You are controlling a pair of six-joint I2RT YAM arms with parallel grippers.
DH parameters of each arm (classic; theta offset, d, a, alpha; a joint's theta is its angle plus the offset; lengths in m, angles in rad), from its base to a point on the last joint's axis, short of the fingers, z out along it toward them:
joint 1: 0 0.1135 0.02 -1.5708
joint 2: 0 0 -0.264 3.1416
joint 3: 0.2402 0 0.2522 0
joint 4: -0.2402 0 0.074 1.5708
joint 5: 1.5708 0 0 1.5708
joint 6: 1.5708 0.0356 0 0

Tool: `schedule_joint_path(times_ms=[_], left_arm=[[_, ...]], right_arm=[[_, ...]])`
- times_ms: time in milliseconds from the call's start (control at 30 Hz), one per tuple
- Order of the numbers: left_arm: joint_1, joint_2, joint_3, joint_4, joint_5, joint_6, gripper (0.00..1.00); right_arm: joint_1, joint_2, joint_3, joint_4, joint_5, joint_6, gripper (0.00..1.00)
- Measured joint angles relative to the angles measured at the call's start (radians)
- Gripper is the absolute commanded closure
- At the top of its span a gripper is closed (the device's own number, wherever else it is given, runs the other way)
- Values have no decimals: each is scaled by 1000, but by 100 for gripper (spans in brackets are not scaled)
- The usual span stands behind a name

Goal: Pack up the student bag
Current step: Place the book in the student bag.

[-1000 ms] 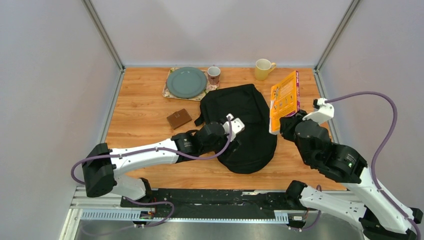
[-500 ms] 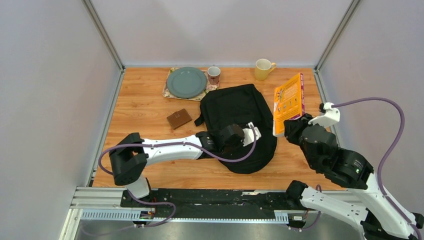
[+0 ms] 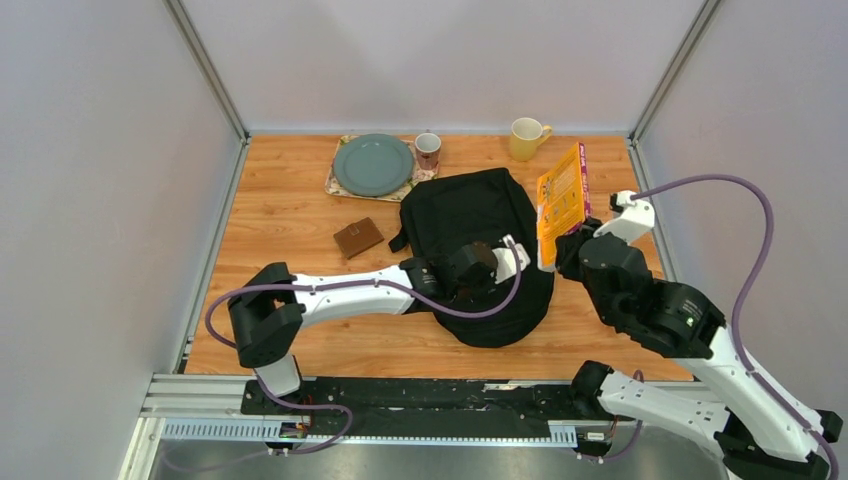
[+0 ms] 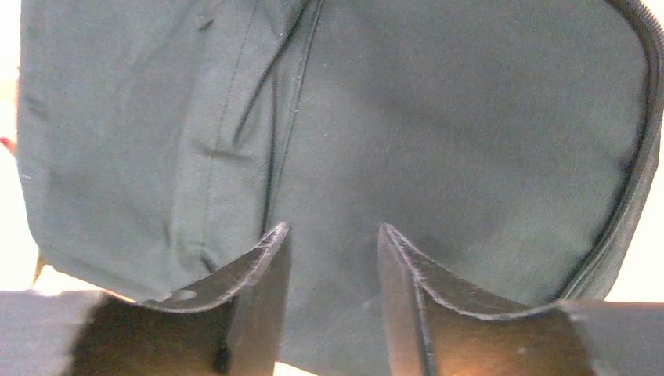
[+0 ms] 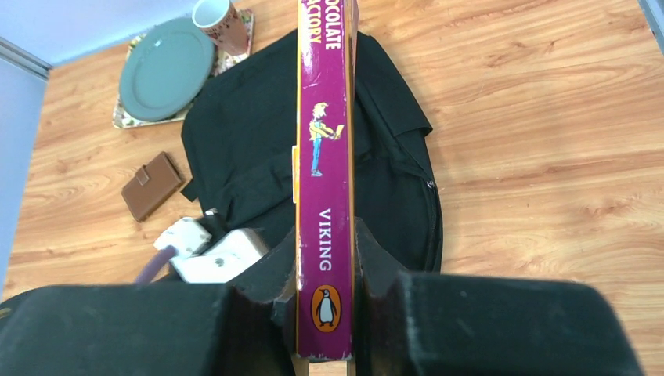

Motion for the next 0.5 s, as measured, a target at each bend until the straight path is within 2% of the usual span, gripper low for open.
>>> schedule_joint_path(times_ms=[67,167,333,500], left_arm=[[0,-40,-32,7,-2,-6,29],[0,-115,-90,6,-3,-4,22],[20,-203,-155,11,27,-7,21],[49,-196,-158,12,127,-8,21]], right_arm=[[-10,21,-3,1,-11,2,100],[-38,23,-19,2,-35,12,100],[-96,-23,-57,2,-87,42,100],[-125,-95,-103,0,-122,66,100]])
